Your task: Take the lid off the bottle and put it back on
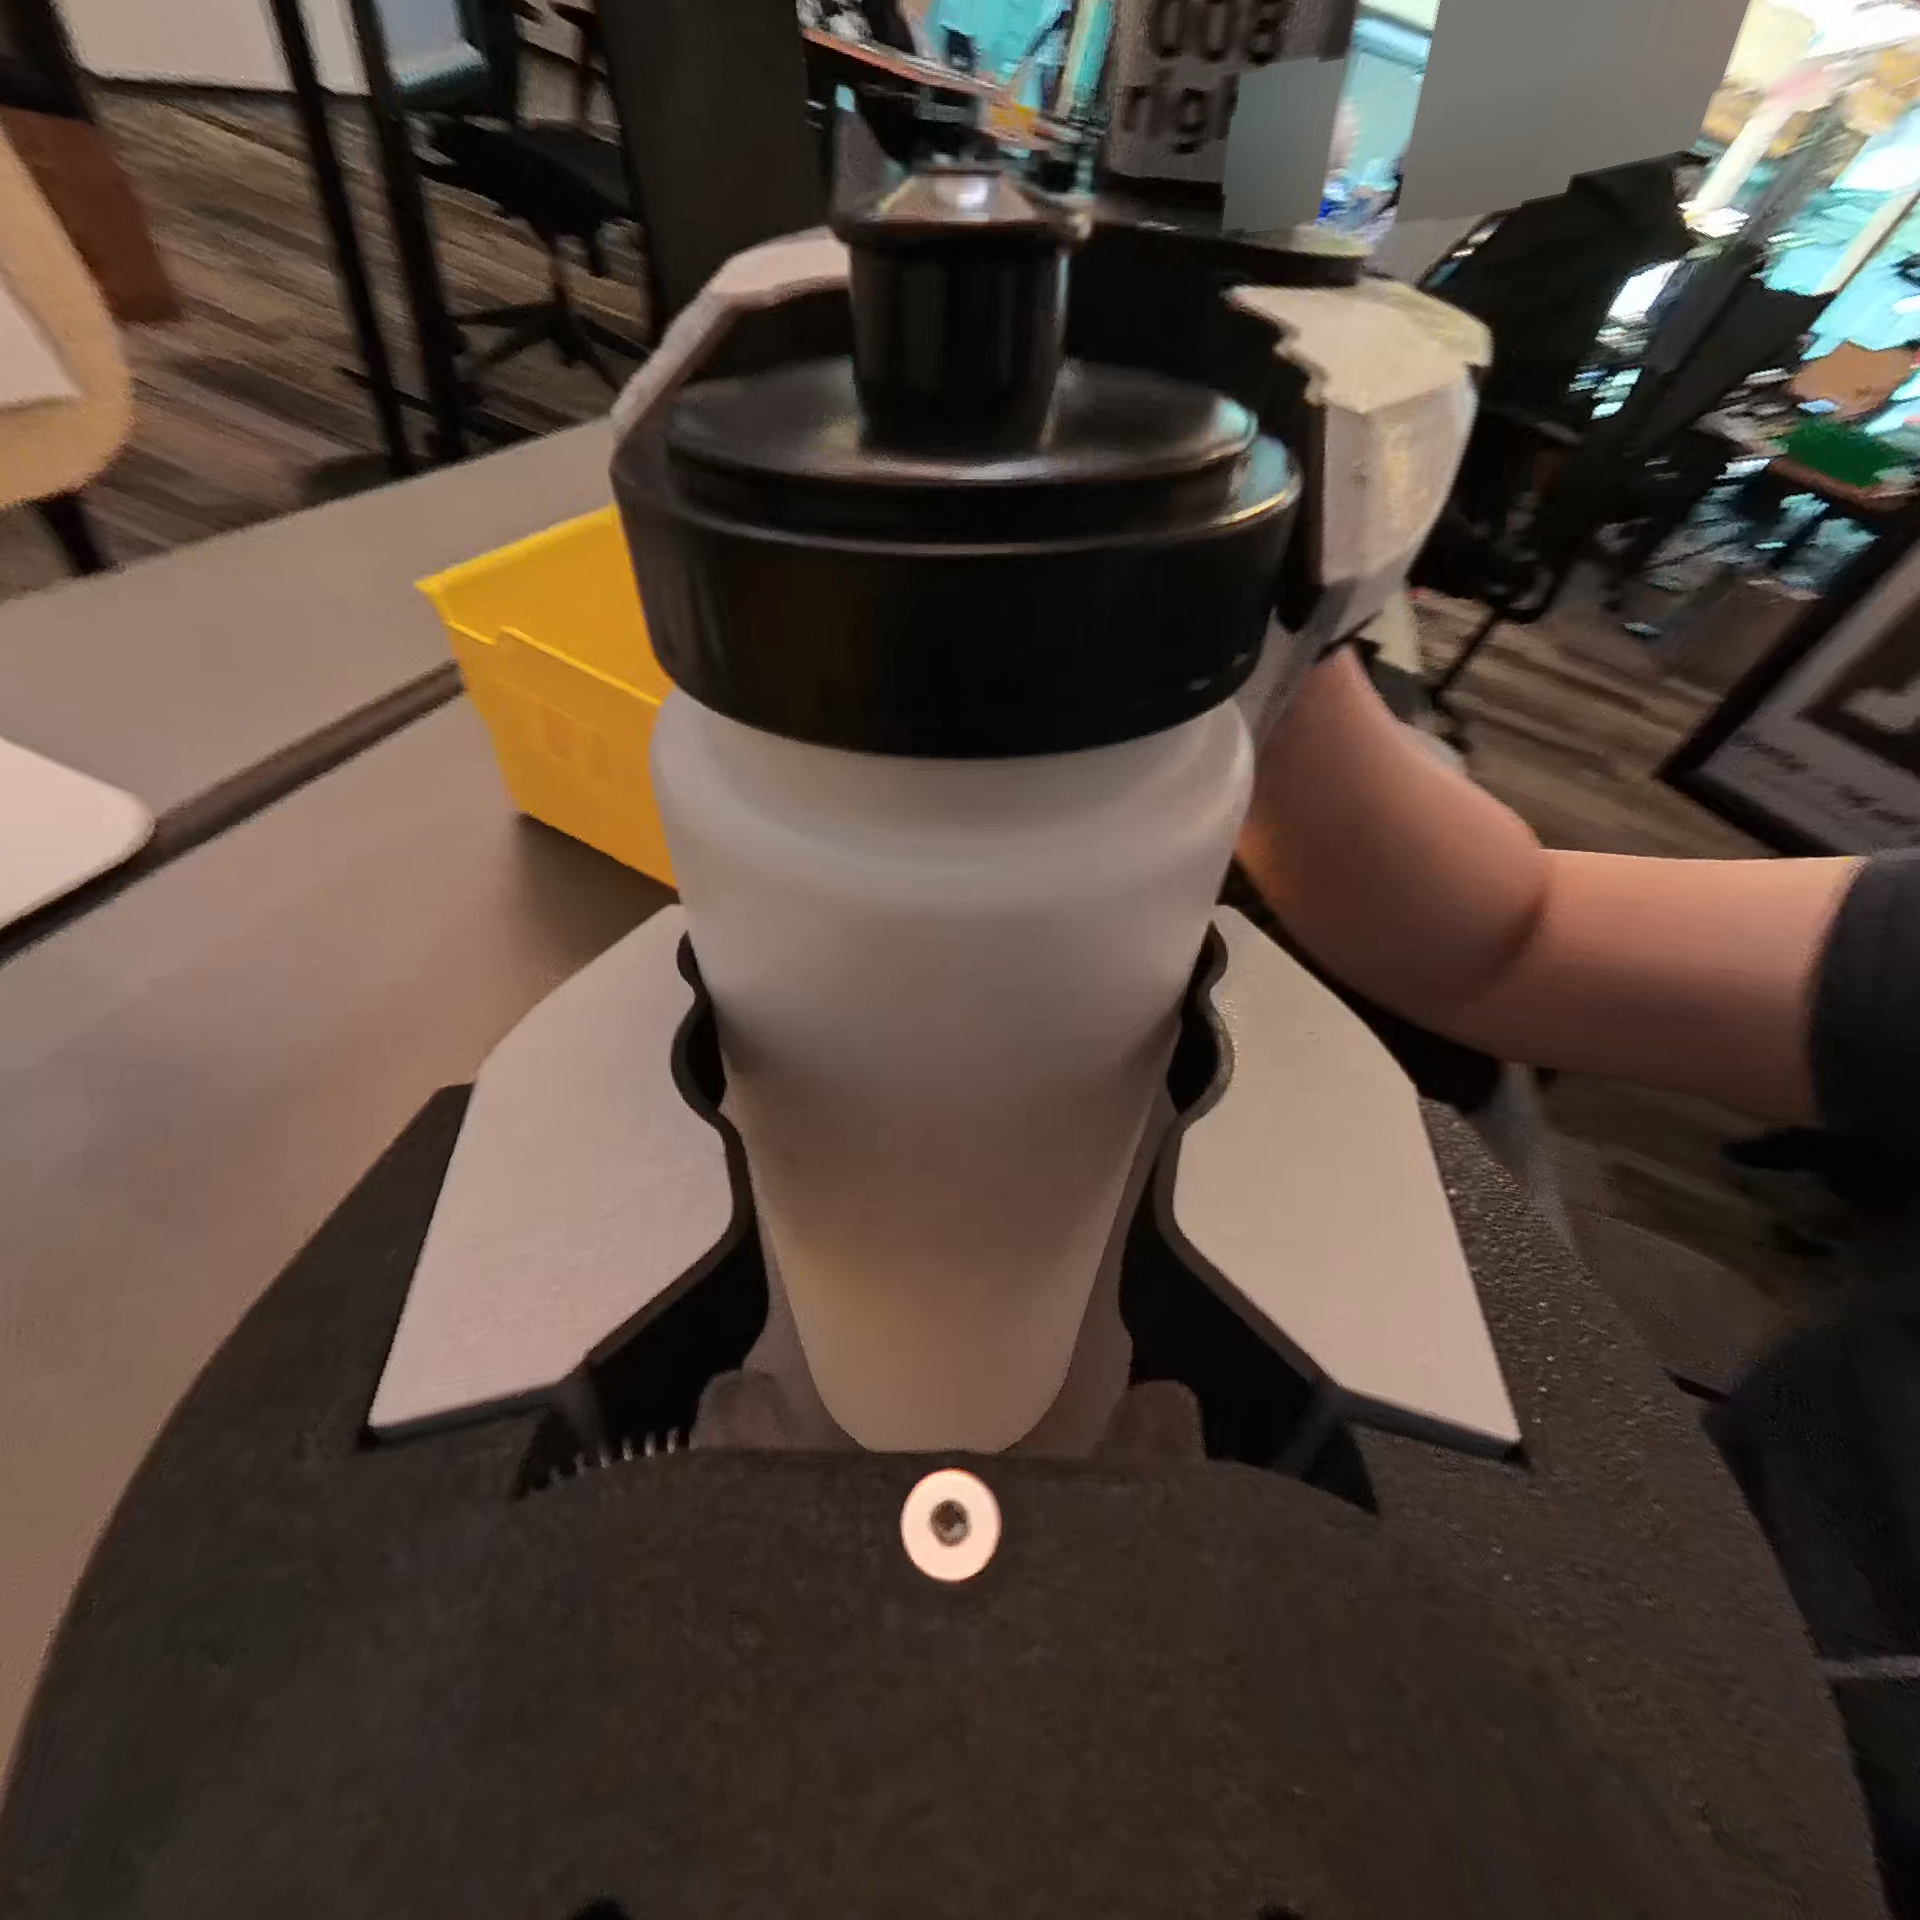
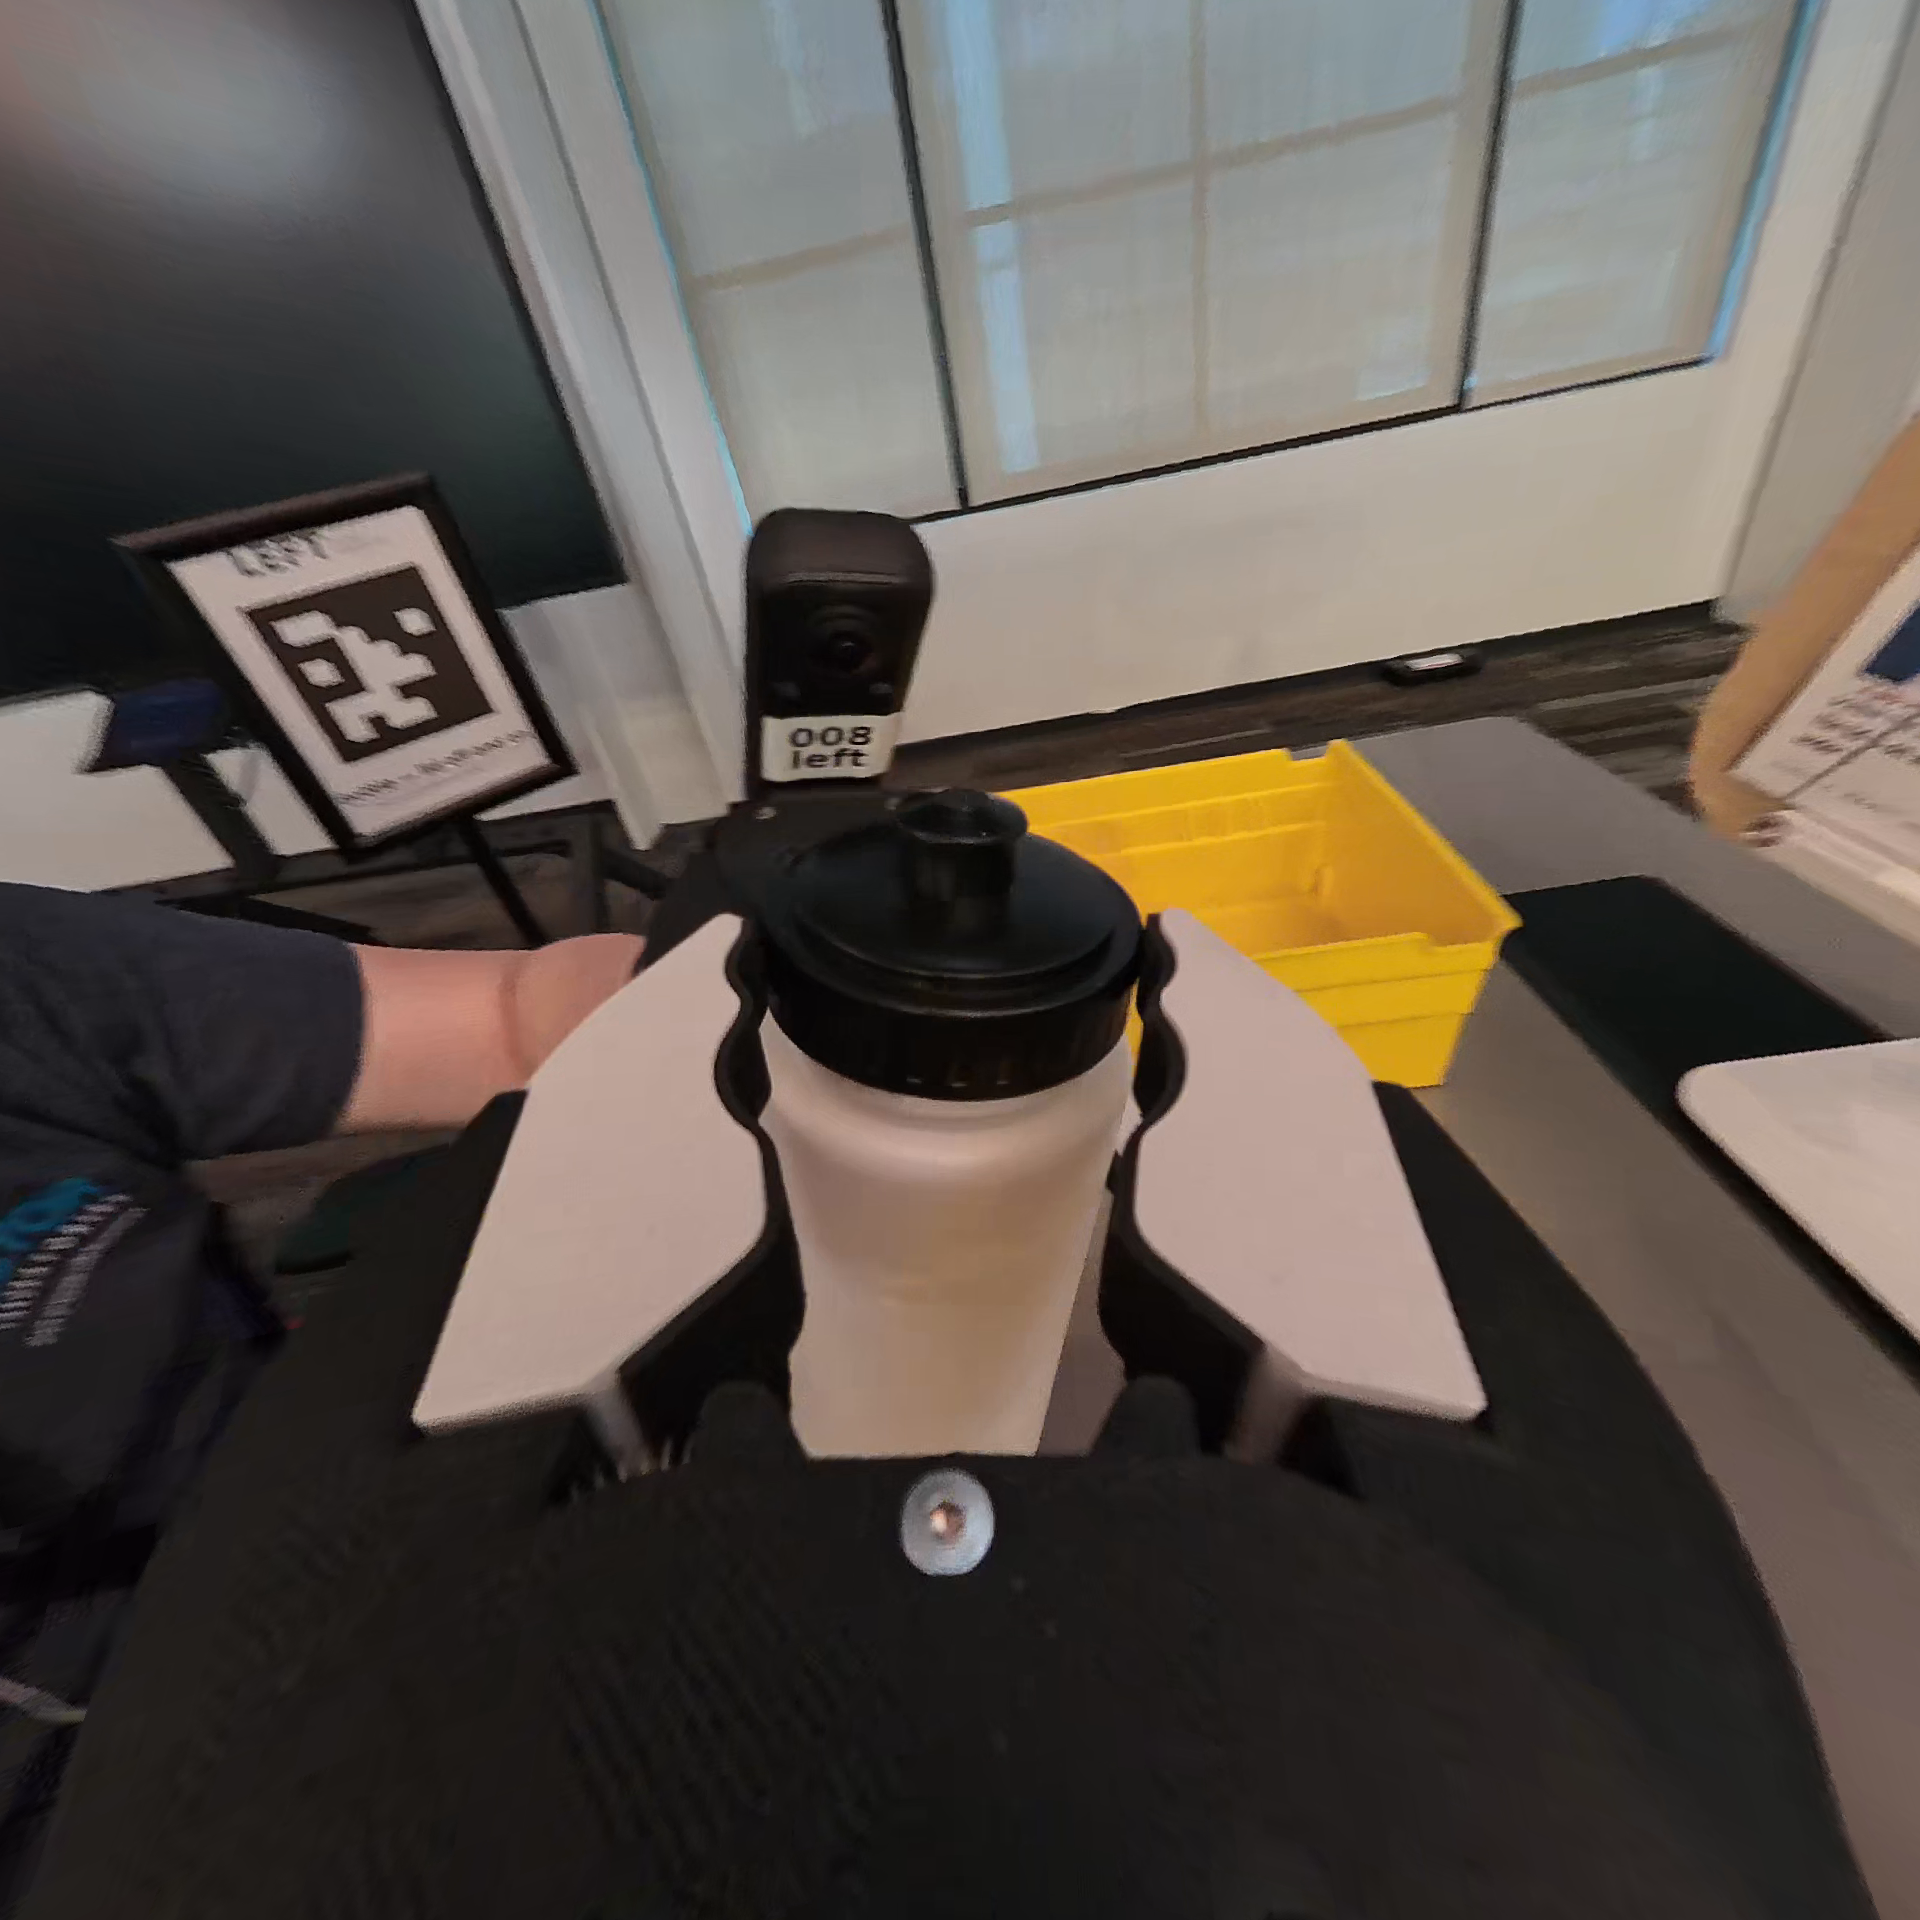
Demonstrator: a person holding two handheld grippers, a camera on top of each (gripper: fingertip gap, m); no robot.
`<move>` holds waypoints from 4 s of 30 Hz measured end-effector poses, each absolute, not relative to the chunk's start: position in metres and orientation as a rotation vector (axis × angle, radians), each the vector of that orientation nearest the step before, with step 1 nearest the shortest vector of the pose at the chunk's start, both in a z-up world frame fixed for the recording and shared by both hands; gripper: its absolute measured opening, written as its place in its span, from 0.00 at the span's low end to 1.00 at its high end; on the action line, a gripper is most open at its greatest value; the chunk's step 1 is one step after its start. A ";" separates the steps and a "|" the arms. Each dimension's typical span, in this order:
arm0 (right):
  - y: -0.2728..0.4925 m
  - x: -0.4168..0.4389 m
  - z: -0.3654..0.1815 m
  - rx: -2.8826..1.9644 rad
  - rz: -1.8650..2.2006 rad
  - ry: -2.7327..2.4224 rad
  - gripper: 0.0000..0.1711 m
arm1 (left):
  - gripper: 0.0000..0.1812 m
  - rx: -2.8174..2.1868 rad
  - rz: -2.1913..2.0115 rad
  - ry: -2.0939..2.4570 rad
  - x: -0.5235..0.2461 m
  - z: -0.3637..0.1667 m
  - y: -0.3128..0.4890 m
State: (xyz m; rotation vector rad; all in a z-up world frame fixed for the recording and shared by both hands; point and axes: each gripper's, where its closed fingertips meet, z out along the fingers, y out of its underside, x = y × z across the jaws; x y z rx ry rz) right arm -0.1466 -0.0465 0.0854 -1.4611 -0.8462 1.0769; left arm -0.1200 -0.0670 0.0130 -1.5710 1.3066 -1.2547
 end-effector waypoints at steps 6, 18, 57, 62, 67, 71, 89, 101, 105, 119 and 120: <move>-0.024 -0.151 0.077 -1.438 0.776 -0.764 0.41 | 0.47 -1.581 -0.977 1.133 -0.124 0.003 -0.031; -0.029 -0.135 0.075 -1.422 0.848 -0.860 0.45 | 0.47 -1.517 -0.987 1.143 -0.114 -0.010 -0.035; -0.010 -0.152 0.057 -1.560 0.541 -0.746 0.36 | 0.47 -1.565 -0.832 0.964 -0.124 -0.022 -0.005; -0.006 -0.155 0.056 -1.565 0.410 -0.649 0.37 | 0.47 -1.569 -0.805 0.957 -0.125 -0.023 -0.004; -0.014 -0.153 0.056 -1.573 0.511 -0.813 0.46 | 0.47 -1.537 -0.848 1.017 -0.121 -0.022 -0.009; -0.020 -0.144 0.049 -1.566 0.652 -0.919 0.46 | 0.47 -1.498 -0.937 1.081 -0.114 -0.022 -0.021; -0.004 -0.154 0.049 -1.594 0.476 -0.694 0.42 | 0.47 -1.563 -0.842 1.003 -0.123 -0.023 -0.007; -0.022 -0.148 0.047 -1.494 0.710 -0.947 0.42 | 0.47 -1.490 -0.941 1.135 -0.113 -0.023 -0.025; -0.012 -0.151 0.047 -1.536 0.674 -0.841 0.43 | 0.47 -1.541 -0.894 1.059 -0.118 -0.023 -0.016; -0.013 -0.150 0.046 -1.553 0.601 -0.881 0.48 | 0.48 -1.517 -0.913 1.120 -0.113 -0.024 -0.025; -0.017 -0.150 0.046 -1.541 0.630 -0.913 0.48 | 0.47 -1.499 -0.942 1.148 -0.110 -0.024 -0.031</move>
